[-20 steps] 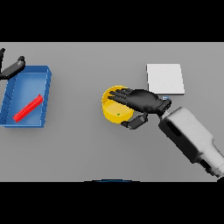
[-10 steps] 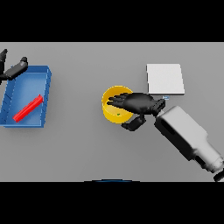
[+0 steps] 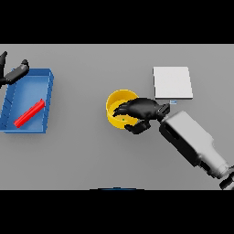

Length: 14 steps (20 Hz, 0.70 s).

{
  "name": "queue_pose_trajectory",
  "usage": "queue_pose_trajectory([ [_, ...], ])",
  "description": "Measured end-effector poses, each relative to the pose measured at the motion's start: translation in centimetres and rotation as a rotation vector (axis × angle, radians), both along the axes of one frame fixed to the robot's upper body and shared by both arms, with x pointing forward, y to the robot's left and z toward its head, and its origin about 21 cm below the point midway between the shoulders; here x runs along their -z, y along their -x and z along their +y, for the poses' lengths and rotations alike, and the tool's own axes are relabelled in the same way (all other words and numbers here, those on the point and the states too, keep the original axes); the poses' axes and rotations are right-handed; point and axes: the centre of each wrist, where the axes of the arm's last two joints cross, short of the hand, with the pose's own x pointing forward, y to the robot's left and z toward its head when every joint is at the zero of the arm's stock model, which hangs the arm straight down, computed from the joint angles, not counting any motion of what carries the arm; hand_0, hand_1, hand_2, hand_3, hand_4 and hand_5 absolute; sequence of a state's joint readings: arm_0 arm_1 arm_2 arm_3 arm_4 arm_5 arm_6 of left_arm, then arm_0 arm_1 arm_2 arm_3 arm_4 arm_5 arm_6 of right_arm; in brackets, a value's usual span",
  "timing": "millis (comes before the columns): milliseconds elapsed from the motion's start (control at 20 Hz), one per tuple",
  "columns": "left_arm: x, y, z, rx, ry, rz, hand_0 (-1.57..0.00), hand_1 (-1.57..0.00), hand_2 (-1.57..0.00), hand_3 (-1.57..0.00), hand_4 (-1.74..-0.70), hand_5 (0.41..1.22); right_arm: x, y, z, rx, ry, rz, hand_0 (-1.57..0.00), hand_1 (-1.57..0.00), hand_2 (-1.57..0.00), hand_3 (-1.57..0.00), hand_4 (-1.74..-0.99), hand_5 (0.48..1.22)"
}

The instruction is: Pick up the red beaker and tilt it to pour out 1 green nut into yellow bowl. Pick up the yellow bowl and place it on the metallic measuring scale.

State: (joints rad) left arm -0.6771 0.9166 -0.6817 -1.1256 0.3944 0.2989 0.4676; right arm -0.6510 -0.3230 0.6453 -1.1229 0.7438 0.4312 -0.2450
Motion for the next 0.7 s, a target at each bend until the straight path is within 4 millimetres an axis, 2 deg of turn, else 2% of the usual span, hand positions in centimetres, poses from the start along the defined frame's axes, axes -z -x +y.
queue_pose_trajectory([
  [50,-0.2,0.0,0.1,-0.004,-0.009,-0.005,0.00,0.00,0.00,0.00,-0.79,0.729,0.2,0.3,0.1,-0.010,0.006,-0.002,-0.47,-0.38,-0.38,-0.42,-1.479,0.999],
  [150,-0.1,0.1,-0.4,0.010,-0.005,-0.010,0.00,0.00,0.00,0.00,-0.79,0.732,0.3,0.4,-0.1,-0.024,0.017,-0.012,-0.78,-0.65,-0.59,-0.83,-1.469,1.079],
  [200,-0.2,-0.1,-0.3,0.004,-0.013,-0.001,0.00,0.00,0.00,0.00,-0.79,0.733,0.2,0.3,0.2,-0.021,0.021,-0.015,-0.94,-0.81,-0.79,-0.98,-1.521,1.108],
  [300,0.0,0.1,-0.1,0.008,-0.004,-0.006,0.00,0.00,0.00,0.00,-0.79,0.736,-0.1,0.2,0.3,-0.030,0.015,0.005,-1.17,-1.08,-1.07,-1.03,-1.594,1.148],
  [400,0.1,0.1,0.3,0.003,-0.010,-0.001,0.00,0.00,0.00,0.00,-0.79,0.734,-0.3,0.0,0.1,-0.039,0.015,0.011,-1.31,-1.26,-1.25,-1.09,-1.642,1.175],
  [550,-0.2,-0.2,-0.3,0.012,-0.009,-0.003,0.00,0.00,0.00,0.00,-0.79,0.727,-1.1,0.3,-0.3,-0.018,0.037,-0.012,-1.44,-1.41,-1.41,-1.15,-1.683,1.197],
  [600,-0.2,0.0,0.4,0.006,-0.007,-0.004,0.00,0.00,0.00,0.00,-0.79,0.725,-1.0,0.4,0.0,-0.004,0.041,-0.017,-1.46,-1.44,-1.44,-1.21,-1.692,1.202],
  [700,0.2,0.0,0.4,0.003,-0.004,-0.005,0.00,0.00,0.00,0.00,-0.78,0.726,-2.0,0.3,-0.3,0.005,0.032,-0.024,-1.50,-1.49,-1.49,-1.31,-1.705,1.209],
])
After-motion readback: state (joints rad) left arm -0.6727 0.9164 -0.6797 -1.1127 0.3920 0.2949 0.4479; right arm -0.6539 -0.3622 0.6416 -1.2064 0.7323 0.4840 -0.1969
